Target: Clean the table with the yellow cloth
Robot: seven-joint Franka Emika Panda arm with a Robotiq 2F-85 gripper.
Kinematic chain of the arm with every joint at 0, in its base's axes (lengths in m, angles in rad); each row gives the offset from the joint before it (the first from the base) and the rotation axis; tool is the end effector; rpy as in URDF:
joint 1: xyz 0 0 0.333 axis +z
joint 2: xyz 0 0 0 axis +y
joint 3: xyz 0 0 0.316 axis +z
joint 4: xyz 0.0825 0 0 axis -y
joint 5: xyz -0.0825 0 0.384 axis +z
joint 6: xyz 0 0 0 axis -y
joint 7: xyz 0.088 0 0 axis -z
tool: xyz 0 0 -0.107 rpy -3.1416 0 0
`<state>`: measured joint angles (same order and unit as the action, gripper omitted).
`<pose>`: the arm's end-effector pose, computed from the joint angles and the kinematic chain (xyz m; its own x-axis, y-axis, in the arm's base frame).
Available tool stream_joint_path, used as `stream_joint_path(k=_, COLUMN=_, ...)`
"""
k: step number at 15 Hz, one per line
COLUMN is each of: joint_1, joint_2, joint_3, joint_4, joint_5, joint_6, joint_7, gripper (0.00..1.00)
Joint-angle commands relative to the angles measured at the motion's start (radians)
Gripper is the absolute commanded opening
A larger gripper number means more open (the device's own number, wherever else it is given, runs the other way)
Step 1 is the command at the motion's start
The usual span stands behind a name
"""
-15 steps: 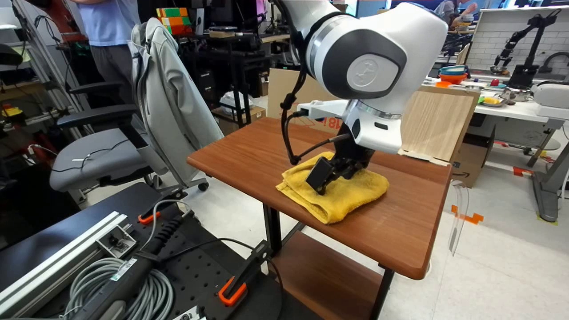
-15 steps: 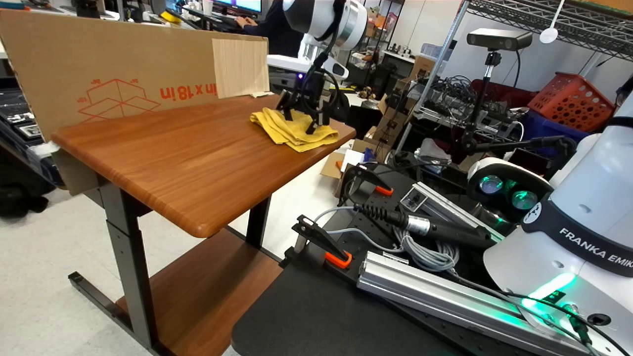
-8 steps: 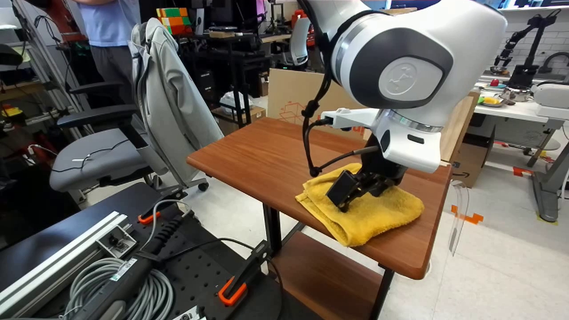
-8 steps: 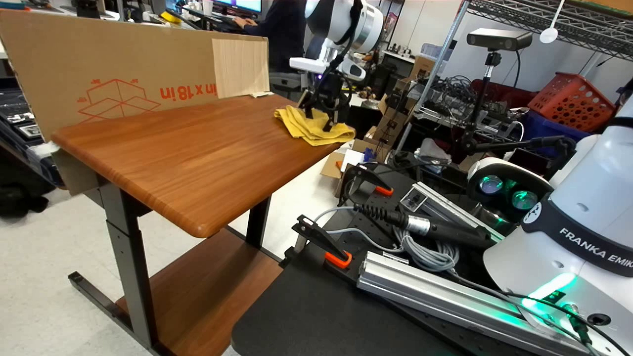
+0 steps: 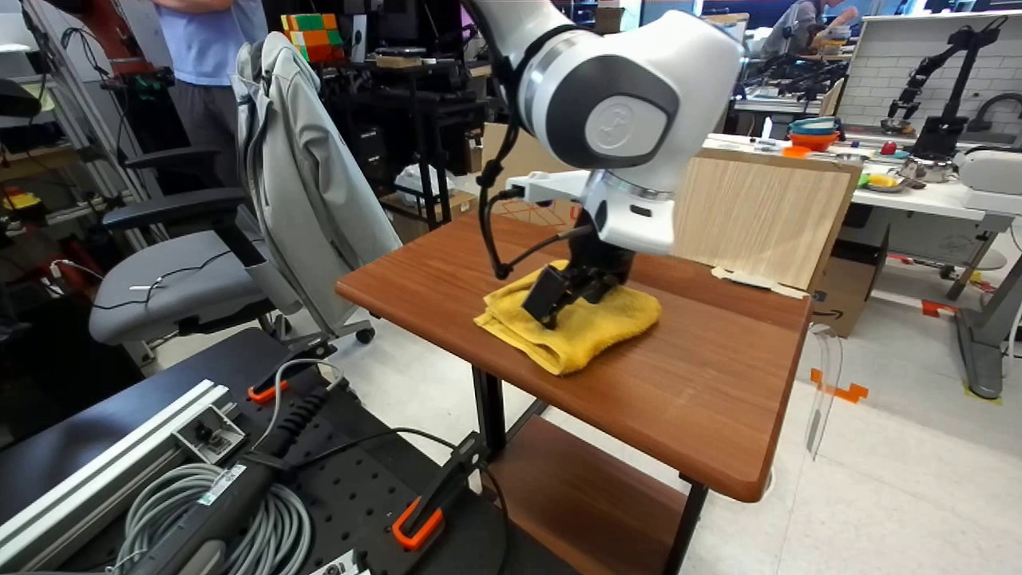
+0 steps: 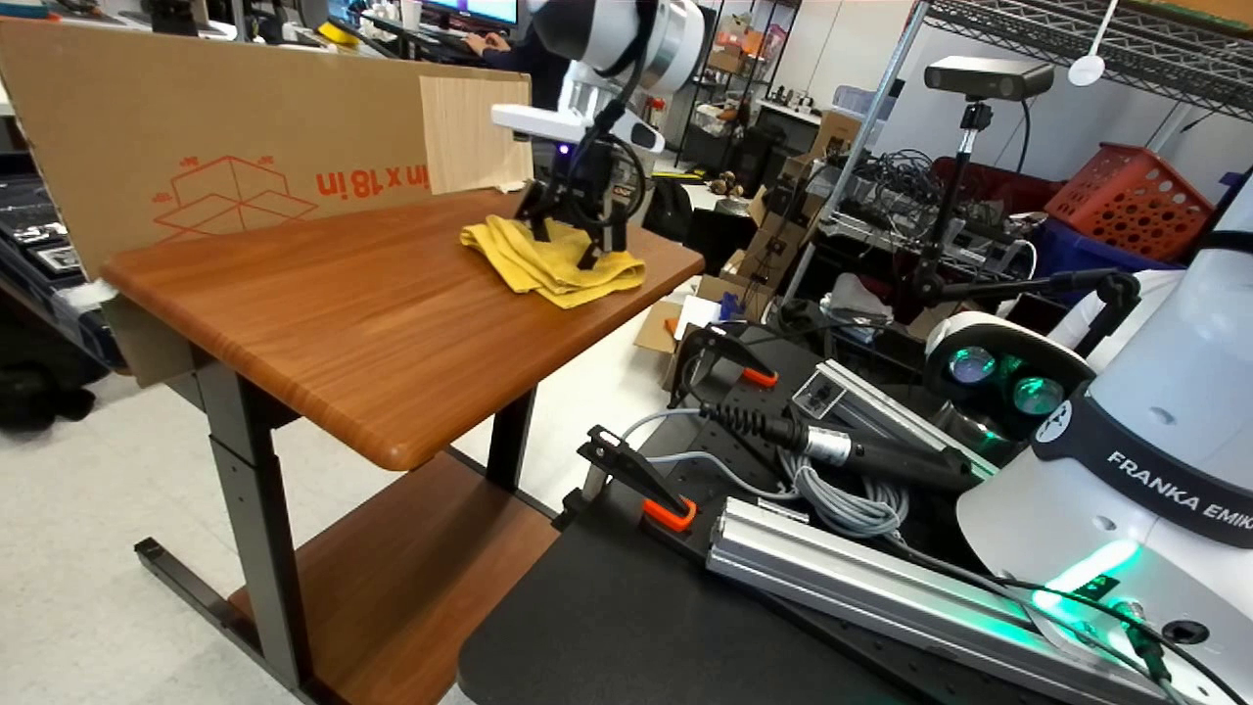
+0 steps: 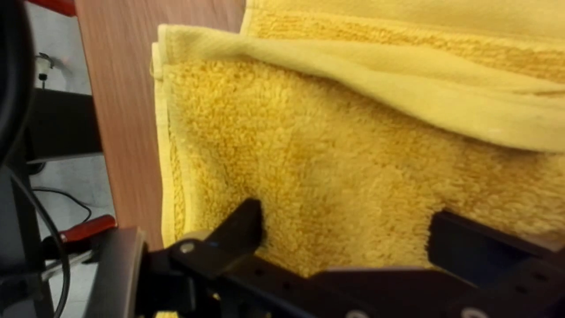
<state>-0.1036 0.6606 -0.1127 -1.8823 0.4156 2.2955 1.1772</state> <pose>0.5928 -0.1204 0.1387 -0.1392 -0.9582 -0.2500 -0.9803 0.0975 0.1720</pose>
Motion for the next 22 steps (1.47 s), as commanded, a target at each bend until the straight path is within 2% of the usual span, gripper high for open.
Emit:
stream_joint_path(k=1, joint_1=0.104, joint_2=0.025, joint_3=0.067, joint_4=-0.002, joint_5=-0.03, joint_6=0.026, joint_7=-0.023, gripper=1.0)
stream_joint_path(k=4, joint_1=0.196, joint_2=0.014, joint_3=0.123, joint_4=-0.015, joint_5=-0.036, joint_6=0.05, joint_7=-0.048, gripper=1.0)
stream_joint_path(k=7, joint_1=0.261, joint_2=0.037, joint_3=0.155, joint_4=0.02, joint_5=-0.057, joint_6=0.049, joint_7=-0.065, gripper=1.0)
stream_joint_path(k=9, joint_1=0.291, joint_2=0.064, joint_3=0.154, joint_4=0.057, joint_5=-0.071, joint_6=0.057, joint_7=-0.053, gripper=1.0)
stream_joint_path(k=12, joint_1=0.312, joint_2=0.096, joint_3=0.117, joint_4=0.123, joint_5=-0.117, joint_6=0.103, joint_7=-0.035, gripper=1.0)
stream_joint_path(k=15, joint_1=0.268, joint_2=0.089, joint_3=0.093, joint_4=0.155, joint_5=-0.112, joint_6=0.142, joint_7=-0.046, gripper=1.0)
stream_joint_path(k=22, joint_1=0.071, joint_2=0.028, joint_3=-0.007, joint_4=0.085, joint_5=-0.043, joint_6=0.17, joint_7=-0.016, gripper=1.0)
